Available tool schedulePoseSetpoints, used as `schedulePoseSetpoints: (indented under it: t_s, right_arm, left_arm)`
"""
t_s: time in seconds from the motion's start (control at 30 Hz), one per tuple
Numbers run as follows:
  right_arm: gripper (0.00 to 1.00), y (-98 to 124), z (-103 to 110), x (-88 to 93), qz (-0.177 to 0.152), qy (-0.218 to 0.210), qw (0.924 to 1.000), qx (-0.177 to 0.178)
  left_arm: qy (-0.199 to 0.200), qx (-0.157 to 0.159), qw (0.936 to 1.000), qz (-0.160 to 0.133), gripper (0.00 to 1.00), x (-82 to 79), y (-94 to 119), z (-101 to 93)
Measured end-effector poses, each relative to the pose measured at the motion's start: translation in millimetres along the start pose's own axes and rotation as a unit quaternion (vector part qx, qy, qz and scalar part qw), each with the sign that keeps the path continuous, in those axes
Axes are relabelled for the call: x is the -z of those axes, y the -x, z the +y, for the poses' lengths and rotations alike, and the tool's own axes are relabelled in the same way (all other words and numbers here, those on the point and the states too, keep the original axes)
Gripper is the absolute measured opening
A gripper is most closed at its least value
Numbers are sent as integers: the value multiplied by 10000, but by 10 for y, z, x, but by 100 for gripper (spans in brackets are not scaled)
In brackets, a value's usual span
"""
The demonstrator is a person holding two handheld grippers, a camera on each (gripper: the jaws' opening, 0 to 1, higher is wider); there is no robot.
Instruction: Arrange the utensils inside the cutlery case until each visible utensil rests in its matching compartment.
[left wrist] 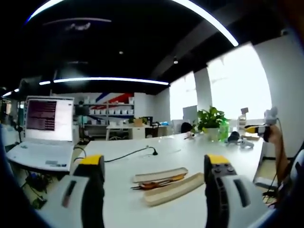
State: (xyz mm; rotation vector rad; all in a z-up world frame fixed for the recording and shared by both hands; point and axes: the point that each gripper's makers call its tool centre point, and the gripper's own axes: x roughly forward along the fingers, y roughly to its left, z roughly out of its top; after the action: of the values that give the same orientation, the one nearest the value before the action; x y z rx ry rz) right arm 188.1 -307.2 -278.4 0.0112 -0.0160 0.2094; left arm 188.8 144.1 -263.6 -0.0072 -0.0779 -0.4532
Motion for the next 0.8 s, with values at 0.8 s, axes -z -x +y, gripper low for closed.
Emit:
schedulePoseSetpoints:
  t_s: [0.8]
  right_arm:
    - [99,-211,826,-424,-488,499,9921,-1047]
  left_arm:
    - [-231,-178,9991,293,90,67,53,88]
